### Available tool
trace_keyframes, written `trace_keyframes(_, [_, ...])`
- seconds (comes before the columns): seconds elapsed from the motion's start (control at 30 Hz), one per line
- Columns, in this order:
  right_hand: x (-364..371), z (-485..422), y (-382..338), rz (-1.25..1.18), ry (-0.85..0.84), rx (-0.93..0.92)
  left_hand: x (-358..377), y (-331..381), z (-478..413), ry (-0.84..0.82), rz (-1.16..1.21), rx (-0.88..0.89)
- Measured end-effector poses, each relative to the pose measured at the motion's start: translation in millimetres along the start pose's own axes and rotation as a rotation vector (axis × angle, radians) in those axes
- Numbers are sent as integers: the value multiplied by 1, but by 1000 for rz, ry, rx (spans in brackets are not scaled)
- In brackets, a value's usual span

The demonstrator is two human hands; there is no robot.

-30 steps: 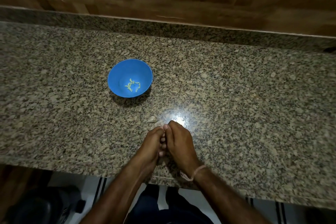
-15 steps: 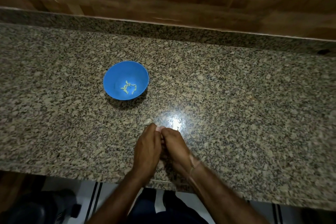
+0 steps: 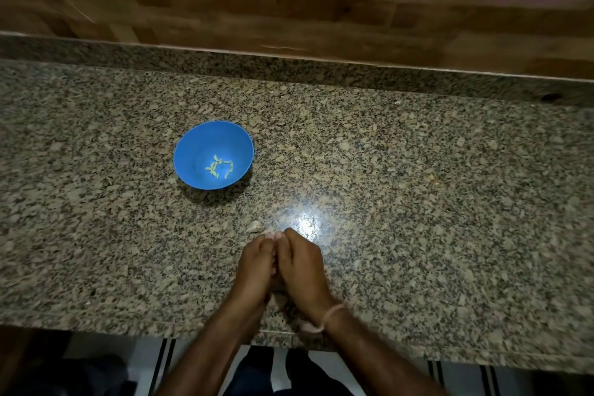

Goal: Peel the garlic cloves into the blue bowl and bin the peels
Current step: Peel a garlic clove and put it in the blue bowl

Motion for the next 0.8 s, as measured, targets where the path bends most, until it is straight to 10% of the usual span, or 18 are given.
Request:
trace_keyframes(0.1, [-3,-5,4,321,12,-221,9,10,3,-130,414,-418])
trace_keyframes(0.3, [-3,-5,-11,-630,-126,389,-5,0,4,248,-569,616])
trace_keyframes(0.47, [-6,-4,6,210,82,-201,8,12,7,-98,325,-241])
trace_keyframes(0.67, [-3,-7,-2,-668,-142,519,-11,-3,7,220,-516,600])
trace_keyframes(0.8, [-5,1,-5,-258,-58,150,-7,-3,8,69,-97,253])
Point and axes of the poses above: each hand's wrist, its own z-axis away from the middle knuckle, its own x-axis out of the palm, y = z × x, the point moved 2 cm from there along -z, towards the middle knuckle, and after that the axes turned 4 degrees about -x, right-handed, at the moved point
